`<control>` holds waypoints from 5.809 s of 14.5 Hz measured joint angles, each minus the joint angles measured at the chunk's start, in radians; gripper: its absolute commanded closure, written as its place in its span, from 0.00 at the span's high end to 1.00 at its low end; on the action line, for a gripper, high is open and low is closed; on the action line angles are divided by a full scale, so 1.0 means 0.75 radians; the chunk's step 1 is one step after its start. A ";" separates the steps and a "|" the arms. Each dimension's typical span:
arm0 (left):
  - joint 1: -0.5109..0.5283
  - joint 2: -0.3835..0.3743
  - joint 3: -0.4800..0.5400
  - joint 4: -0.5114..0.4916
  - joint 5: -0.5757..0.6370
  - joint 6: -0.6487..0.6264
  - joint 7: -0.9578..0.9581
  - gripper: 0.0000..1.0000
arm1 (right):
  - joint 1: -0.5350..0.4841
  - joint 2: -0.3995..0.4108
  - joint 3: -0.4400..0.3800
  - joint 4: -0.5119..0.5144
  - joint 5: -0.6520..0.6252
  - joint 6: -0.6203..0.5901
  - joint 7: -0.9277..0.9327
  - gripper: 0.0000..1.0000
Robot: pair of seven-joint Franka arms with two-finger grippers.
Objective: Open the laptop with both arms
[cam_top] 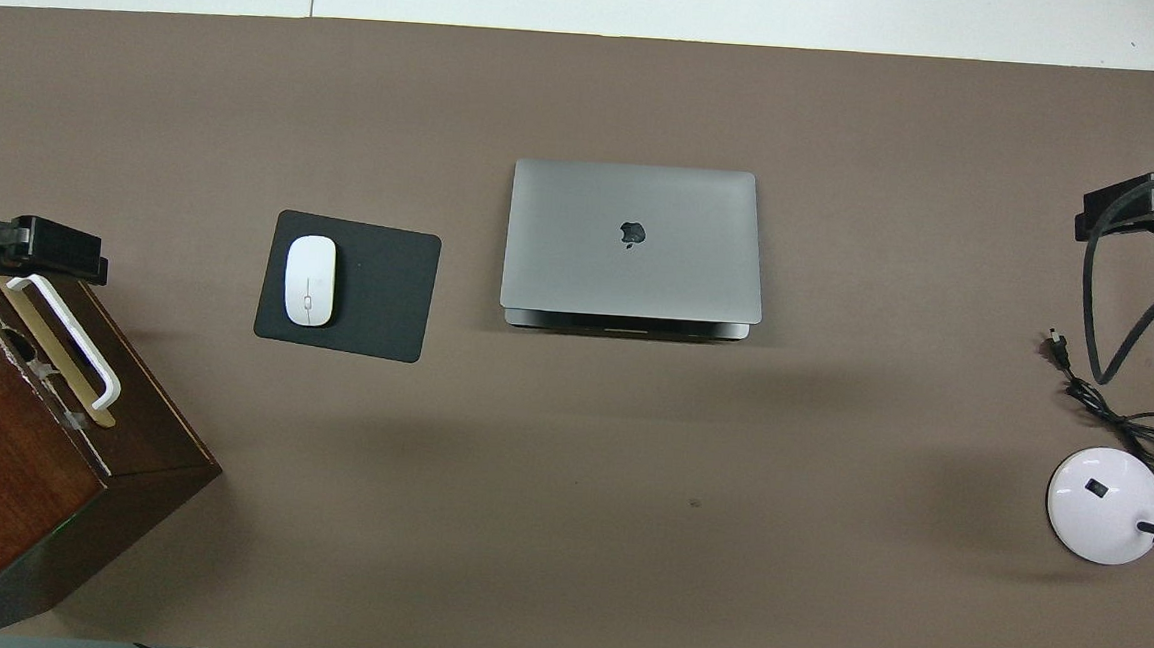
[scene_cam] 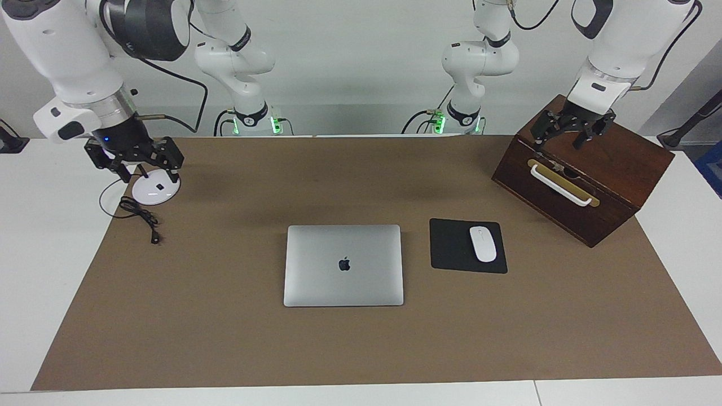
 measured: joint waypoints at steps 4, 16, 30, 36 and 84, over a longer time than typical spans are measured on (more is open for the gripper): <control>-0.009 0.000 0.000 0.000 0.000 0.000 -0.001 1.00 | 0.000 0.000 0.000 0.000 0.000 0.000 0.000 1.00; -0.013 0.000 -0.004 -0.004 0.000 0.034 -0.096 0.00 | 0.001 0.015 0.000 0.000 0.000 0.025 0.000 1.00; -0.053 -0.062 -0.011 -0.269 0.000 0.458 -0.104 0.00 | 0.001 0.015 0.000 0.002 0.000 0.027 0.000 1.00; -0.193 -0.162 -0.017 -0.600 0.000 0.826 -0.074 0.00 | 0.001 0.015 0.000 0.002 0.000 0.027 0.000 1.00; -0.672 0.472 -0.020 -1.073 0.000 2.551 0.101 0.00 | 0.254 0.188 0.218 -0.123 0.290 1.130 1.407 0.93</control>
